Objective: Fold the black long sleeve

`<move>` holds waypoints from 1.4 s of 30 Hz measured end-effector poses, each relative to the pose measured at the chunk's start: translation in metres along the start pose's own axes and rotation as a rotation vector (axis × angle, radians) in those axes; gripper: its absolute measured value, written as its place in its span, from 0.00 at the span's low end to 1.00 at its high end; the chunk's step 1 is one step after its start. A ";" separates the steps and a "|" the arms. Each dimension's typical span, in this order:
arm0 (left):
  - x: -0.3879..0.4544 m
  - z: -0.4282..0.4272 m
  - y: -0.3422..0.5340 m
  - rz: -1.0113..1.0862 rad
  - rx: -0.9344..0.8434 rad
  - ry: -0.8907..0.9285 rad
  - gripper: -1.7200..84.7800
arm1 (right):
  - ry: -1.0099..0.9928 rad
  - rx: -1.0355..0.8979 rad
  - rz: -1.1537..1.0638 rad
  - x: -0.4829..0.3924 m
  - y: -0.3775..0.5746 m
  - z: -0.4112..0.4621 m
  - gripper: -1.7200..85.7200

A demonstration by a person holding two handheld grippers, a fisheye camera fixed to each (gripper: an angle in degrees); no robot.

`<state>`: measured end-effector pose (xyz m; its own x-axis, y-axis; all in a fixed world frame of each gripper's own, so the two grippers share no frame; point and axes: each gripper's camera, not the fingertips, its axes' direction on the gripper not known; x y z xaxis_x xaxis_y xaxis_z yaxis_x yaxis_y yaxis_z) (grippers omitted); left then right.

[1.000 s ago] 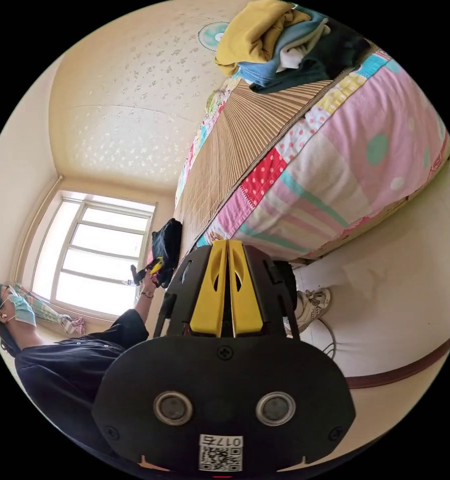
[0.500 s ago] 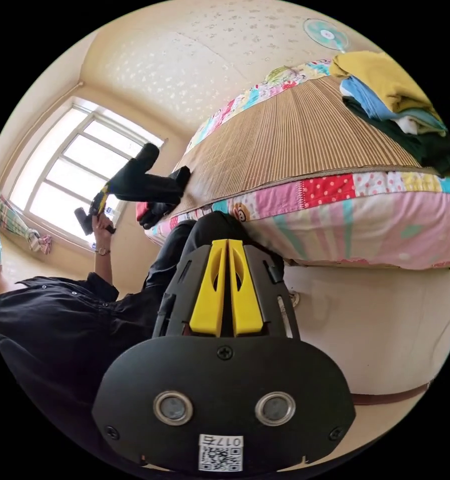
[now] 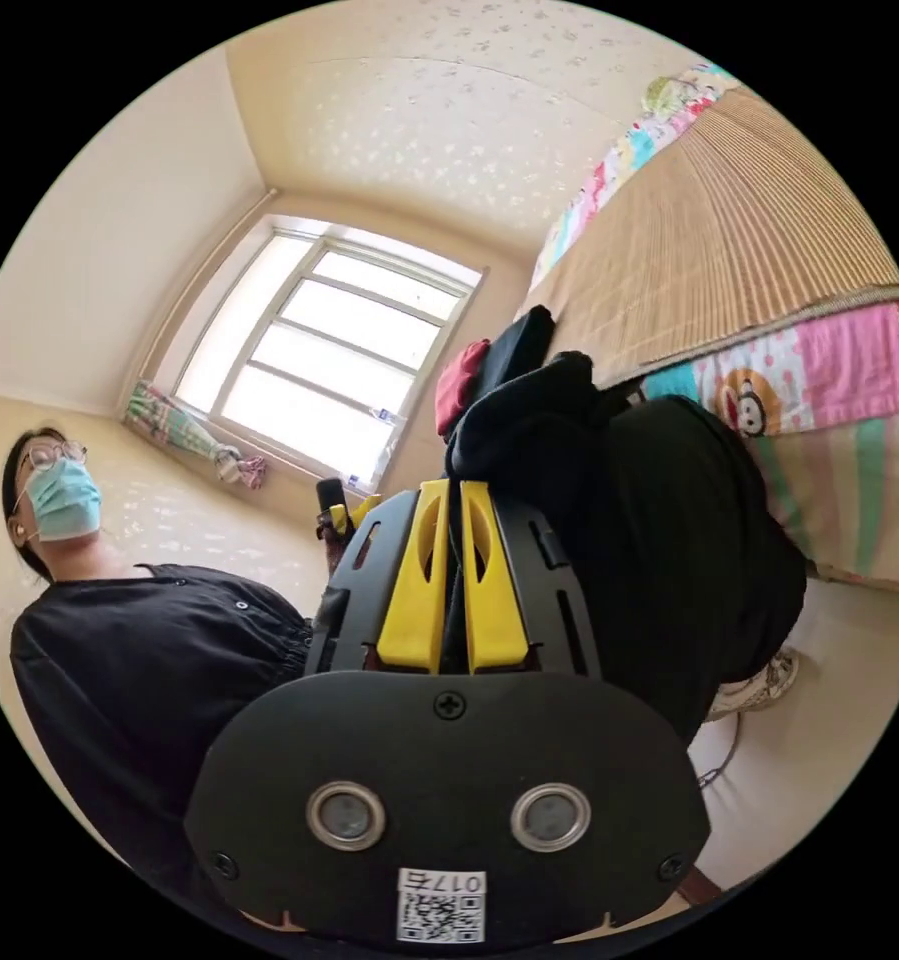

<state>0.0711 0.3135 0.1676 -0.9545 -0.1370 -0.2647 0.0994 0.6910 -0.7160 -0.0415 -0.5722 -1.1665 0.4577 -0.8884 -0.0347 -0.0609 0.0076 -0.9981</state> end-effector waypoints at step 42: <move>0.194 -0.119 0.019 0.983 0.355 2.040 0.03 | -0.080 -0.055 -0.432 -0.057 0.105 0.149 0.14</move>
<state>-0.1457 0.3847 0.1791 0.4899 0.8620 0.1307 0.3650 -0.0667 -0.9286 0.0588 -0.4525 -1.2772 0.5191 -0.7662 0.3787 0.1046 -0.3828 -0.9179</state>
